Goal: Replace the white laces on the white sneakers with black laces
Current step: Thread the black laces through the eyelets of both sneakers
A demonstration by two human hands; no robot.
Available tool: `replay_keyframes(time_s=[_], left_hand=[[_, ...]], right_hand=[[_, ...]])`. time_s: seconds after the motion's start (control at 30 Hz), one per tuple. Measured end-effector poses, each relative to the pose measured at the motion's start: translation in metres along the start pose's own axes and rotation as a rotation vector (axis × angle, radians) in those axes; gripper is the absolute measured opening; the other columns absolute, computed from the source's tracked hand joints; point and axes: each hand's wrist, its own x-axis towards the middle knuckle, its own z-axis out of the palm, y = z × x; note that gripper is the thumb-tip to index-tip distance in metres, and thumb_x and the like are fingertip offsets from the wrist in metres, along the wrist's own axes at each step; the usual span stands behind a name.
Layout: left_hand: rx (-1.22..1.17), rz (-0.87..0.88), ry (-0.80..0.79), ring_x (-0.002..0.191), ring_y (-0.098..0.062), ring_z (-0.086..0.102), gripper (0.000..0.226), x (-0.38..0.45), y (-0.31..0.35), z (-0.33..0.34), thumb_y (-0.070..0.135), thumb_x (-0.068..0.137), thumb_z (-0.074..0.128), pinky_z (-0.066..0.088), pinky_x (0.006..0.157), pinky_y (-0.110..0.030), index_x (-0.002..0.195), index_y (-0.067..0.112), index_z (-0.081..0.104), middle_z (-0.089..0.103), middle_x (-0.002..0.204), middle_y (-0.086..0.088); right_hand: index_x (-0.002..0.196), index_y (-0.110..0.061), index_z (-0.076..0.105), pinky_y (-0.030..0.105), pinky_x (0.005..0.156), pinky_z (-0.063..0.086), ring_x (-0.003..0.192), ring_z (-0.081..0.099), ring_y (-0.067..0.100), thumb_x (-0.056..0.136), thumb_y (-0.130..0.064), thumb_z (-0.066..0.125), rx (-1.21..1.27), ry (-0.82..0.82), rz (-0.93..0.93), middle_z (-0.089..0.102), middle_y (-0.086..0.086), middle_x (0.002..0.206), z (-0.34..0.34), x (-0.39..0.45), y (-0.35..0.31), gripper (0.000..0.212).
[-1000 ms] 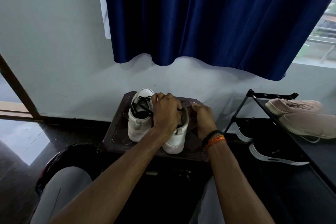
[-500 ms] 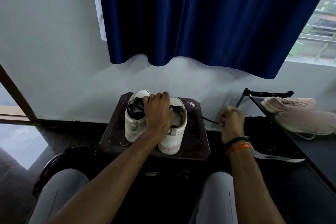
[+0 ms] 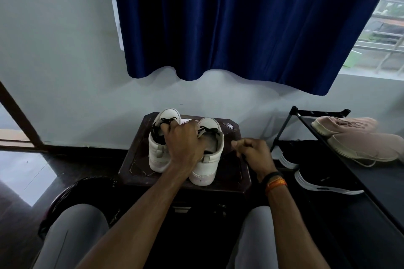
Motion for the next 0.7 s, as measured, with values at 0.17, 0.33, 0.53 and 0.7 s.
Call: replay_keyframes(time_s=[0.17, 0.33, 0.53, 0.7], left_hand=[[-0.014, -0.056, 0.011, 0.072, -0.026, 0.053, 0.026, -0.001, -0.002, 0.003, 0.031, 0.067, 0.074, 0.026, 0.084, -0.04, 0.061, 0.026, 0.049, 0.058, 0.055, 0.003], [-0.021, -0.085, -0.007, 0.078, -0.026, 0.053, 0.016, -0.002, -0.004, 0.006, 0.032, 0.069, 0.07, 0.026, 0.09, -0.04, 0.067, 0.022, 0.058, 0.061, 0.059, 0.001], [-0.013, -0.092, -0.002, 0.08, -0.026, 0.053, 0.02, -0.003, -0.002, 0.007, 0.031, 0.068, 0.073, 0.025, 0.089, -0.039, 0.065, 0.022, 0.056, 0.059, 0.058, 0.001], [-0.044, -0.117, -0.007, 0.082, -0.026, 0.053, 0.014, -0.004, -0.001, 0.008, 0.028, 0.069, 0.072, 0.027, 0.088, -0.041, 0.071, 0.02, 0.061, 0.062, 0.062, -0.001]], right_hand=[[0.052, -0.017, 0.069, 0.034, 0.072, 0.056, 0.075, 0.071, 0.017, 0.088, -0.016, 0.071, -0.153, 0.155, 0.147, 0.072, 0.001, 0.066, -0.017, -0.016, 0.037, 0.036], [0.059, -0.026, 0.07, 0.033, 0.071, 0.052, 0.082, 0.068, 0.028, 0.08, -0.031, 0.074, -0.473, 0.181, 0.311, 0.072, 0.002, 0.074, -0.029, -0.019, 0.049, 0.022], [0.111, -0.025, 0.077, 0.028, 0.093, 0.054, 0.106, 0.069, 0.013, 0.078, -0.014, 0.072, -0.349, 0.119, 0.021, 0.075, -0.008, 0.11, -0.01, -0.01, 0.008, 0.035], [0.099, -0.017, 0.08, 0.019, 0.069, 0.053, 0.071, 0.069, 0.003, 0.085, -0.027, 0.081, -0.037, 0.024, -0.13, 0.077, -0.006, 0.08, 0.023, 0.002, -0.028, 0.018]])
